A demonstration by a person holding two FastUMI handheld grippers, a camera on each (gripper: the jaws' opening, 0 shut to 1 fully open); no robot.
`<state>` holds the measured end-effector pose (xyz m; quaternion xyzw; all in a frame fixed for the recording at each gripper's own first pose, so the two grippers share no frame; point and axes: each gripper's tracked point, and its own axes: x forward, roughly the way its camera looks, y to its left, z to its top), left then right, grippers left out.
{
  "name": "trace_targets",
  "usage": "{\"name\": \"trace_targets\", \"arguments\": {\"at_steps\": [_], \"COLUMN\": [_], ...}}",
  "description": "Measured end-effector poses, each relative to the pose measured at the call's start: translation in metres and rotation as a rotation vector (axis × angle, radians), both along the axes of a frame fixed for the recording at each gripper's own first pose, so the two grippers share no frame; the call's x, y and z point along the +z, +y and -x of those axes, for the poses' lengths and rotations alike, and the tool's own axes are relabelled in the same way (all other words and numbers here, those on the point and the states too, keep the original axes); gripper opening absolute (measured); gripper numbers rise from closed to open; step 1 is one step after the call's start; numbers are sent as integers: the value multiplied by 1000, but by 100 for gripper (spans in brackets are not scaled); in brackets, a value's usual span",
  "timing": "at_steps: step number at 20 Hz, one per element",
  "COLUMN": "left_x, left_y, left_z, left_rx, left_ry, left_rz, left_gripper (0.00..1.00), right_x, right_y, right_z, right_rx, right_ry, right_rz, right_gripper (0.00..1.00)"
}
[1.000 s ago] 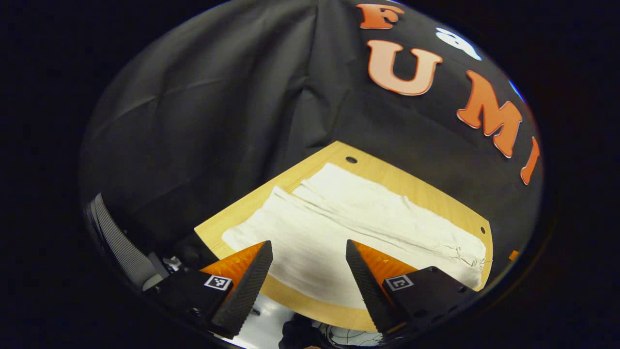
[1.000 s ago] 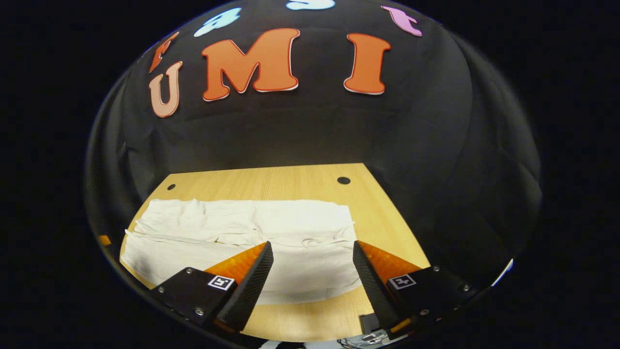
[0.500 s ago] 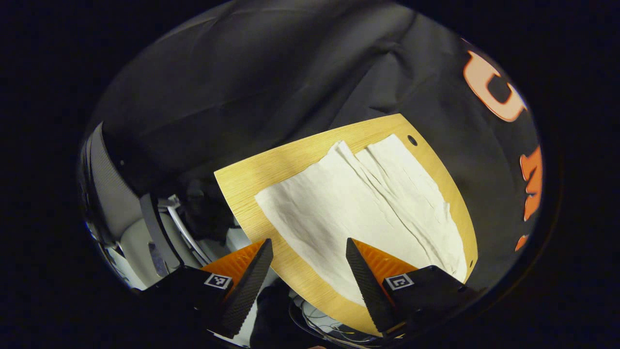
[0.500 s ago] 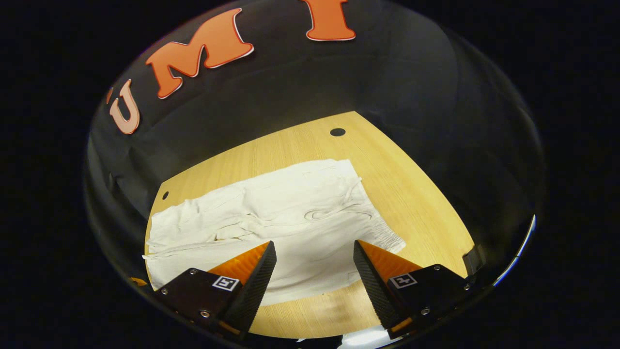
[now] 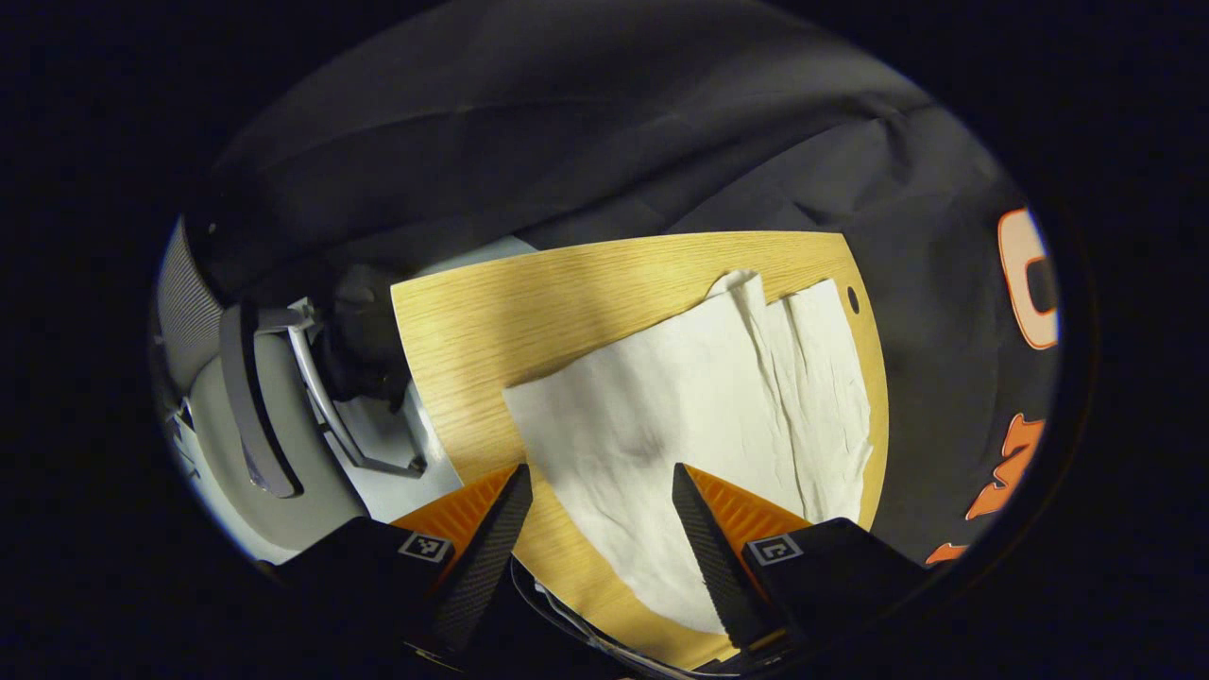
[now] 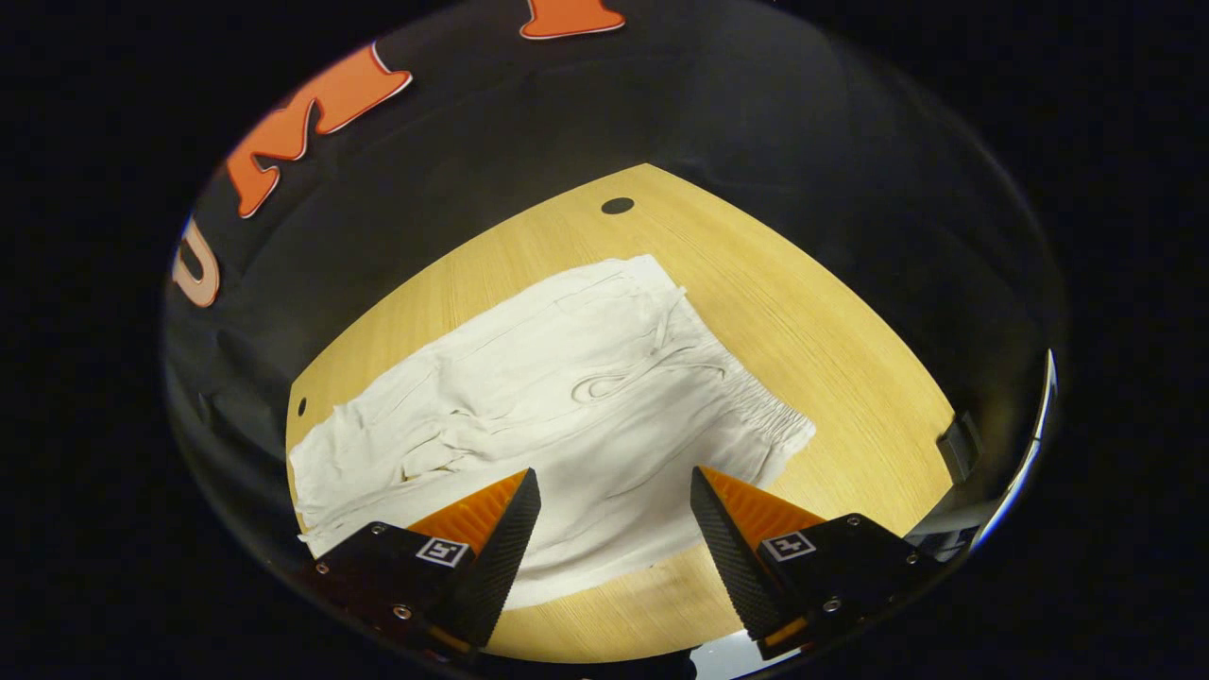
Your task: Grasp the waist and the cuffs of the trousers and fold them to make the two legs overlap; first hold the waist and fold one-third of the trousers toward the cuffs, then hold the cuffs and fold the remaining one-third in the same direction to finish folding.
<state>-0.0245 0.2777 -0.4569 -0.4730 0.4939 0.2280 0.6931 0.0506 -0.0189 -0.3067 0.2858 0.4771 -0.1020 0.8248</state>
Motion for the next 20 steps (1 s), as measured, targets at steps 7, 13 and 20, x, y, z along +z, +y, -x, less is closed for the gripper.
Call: {"name": "trace_targets", "arguments": {"at_steps": [7,13,20], "left_x": [-7,-12,-15], "left_y": [-1,-7,-4], "left_z": [-25,-48,-47], "left_rx": [19,-36,-17], "left_ry": [-7,7,26], "left_rz": [-26,-91,-111], "left_gripper": [72,56,13], "right_x": [-28,-58,-99], "right_y": [-28,-51,-68], "right_z": [18,25,33], "right_rx": [-97,-139,-234], "right_ry": [81,126,229], "right_rz": [-39,-64,-102], "right_gripper": [95,95,92]}}
